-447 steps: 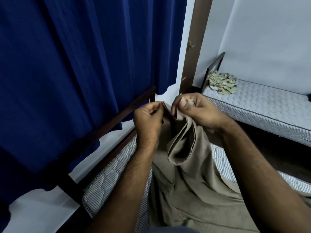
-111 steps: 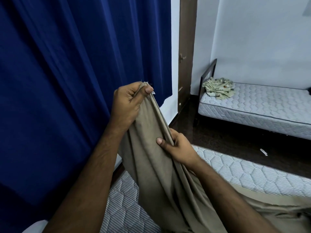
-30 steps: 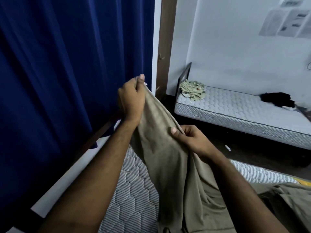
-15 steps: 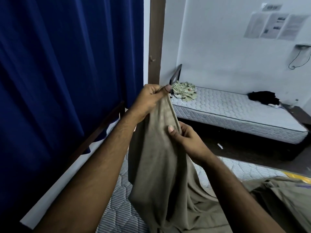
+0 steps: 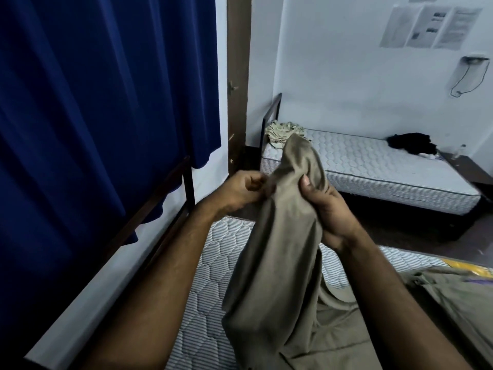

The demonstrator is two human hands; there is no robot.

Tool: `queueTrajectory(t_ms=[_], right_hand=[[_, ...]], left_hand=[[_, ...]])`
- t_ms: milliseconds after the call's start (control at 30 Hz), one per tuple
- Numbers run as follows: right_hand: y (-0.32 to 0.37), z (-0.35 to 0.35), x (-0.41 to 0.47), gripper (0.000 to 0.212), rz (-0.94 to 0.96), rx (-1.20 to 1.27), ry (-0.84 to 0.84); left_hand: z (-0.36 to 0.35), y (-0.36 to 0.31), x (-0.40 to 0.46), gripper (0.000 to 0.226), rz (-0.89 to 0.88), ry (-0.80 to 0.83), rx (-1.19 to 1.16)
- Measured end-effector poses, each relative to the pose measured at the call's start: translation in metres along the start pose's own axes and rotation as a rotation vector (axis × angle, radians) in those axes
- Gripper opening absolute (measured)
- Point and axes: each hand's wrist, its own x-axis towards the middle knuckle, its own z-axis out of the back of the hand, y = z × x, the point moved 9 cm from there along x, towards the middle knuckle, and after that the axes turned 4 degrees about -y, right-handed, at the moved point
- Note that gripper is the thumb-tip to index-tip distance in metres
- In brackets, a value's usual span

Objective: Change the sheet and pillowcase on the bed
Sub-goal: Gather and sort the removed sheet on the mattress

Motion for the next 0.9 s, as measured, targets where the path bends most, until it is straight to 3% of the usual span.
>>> queueTrajectory(t_ms=[133, 233, 367, 433, 533, 600, 700, 800, 900], right_hand=[[0.012, 0.009, 0.002, 0.029, -0.035, 0.051, 0.032], [0.010, 0.009, 0.004, 0.047, -0.087, 0.124, 0.082], [0.012, 0.008, 0.004, 0.029, -0.040, 0.137, 0.049], [0.012, 0.011, 0.004, 0.031, -0.026, 0.140, 0.022], [0.015, 0.019, 0.004, 0.036, -0.015, 0.114, -0.034], [0.014, 0.025, 0.003, 0.039, -0.012, 0.088, -0.078], [0.012, 0.039, 0.003, 0.034, 0.022, 0.029, -0.153], [0.012, 0.058, 0.002, 0.030, 0.073, -0.062, -0.261], [0.008, 0.078, -0.002, 0.033, 0.114, -0.156, -0.345]], left_hand=[[-0.024, 0.024, -0.010, 0.032, 0.079, 0.126, 0.030], [-0.042, 0.035, -0.018, 0.032, 0.145, 0.142, -0.061], [-0.075, 0.084, -0.048, 0.024, 0.514, 0.217, -0.149], [-0.085, 0.112, -0.068, 0.034, 0.732, 0.179, -0.279], [-0.099, 0.126, -0.091, 0.043, 0.835, 0.209, -0.409], [-0.092, 0.128, -0.090, 0.034, 0.798, 0.117, -0.506], [-0.060, 0.132, -0.070, 0.017, 0.650, -0.146, -0.567], [0.007, 0.135, -0.065, 0.005, 0.526, -0.590, -0.647], [0.082, 0.127, -0.075, 0.008, 0.358, -0.936, -0.531]])
